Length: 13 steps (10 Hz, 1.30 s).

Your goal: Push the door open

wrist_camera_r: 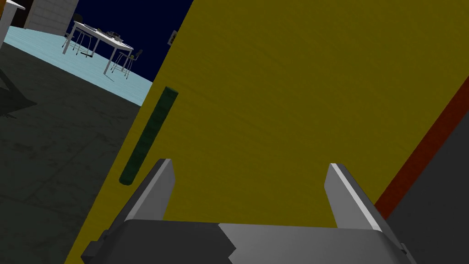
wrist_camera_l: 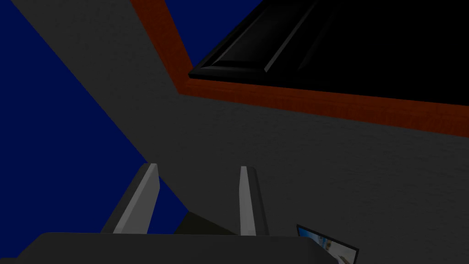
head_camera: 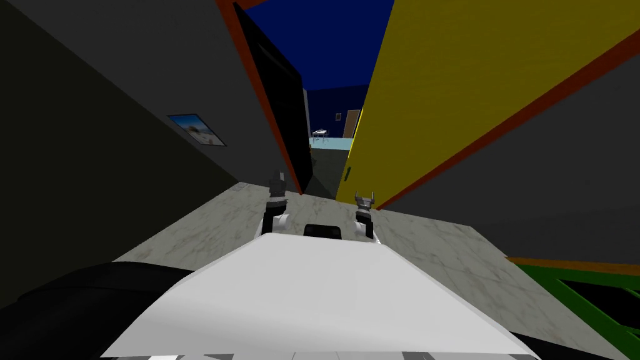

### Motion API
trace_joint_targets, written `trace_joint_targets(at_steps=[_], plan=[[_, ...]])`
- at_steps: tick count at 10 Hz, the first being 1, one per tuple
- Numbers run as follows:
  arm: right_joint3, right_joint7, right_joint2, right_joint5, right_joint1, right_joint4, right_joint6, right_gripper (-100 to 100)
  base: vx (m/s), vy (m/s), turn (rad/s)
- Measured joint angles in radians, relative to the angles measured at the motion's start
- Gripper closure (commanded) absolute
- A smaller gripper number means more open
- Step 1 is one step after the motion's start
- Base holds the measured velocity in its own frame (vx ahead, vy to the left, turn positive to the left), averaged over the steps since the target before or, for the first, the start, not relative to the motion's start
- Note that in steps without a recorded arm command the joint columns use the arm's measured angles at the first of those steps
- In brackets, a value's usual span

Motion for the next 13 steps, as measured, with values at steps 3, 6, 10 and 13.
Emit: trace_joint_targets(at_steps=[3,6,10,13], plan=[[0.001,-0.045,0.005,-0.032,-0.016,0.050,-0.005,-100,0.090,-0.056,0.131],[0.004,-0.085,0.015,-0.061,-0.030,0.103,-0.014,-100,0.073,-0.053,0.117],[0.009,-0.149,0.029,-0.104,-0.053,0.190,-0.034,-100,0.088,-0.073,0.149],[0.012,-0.198,0.049,-0.139,-0.078,0.264,-0.048,-100,0.124,-0.090,0.189]])
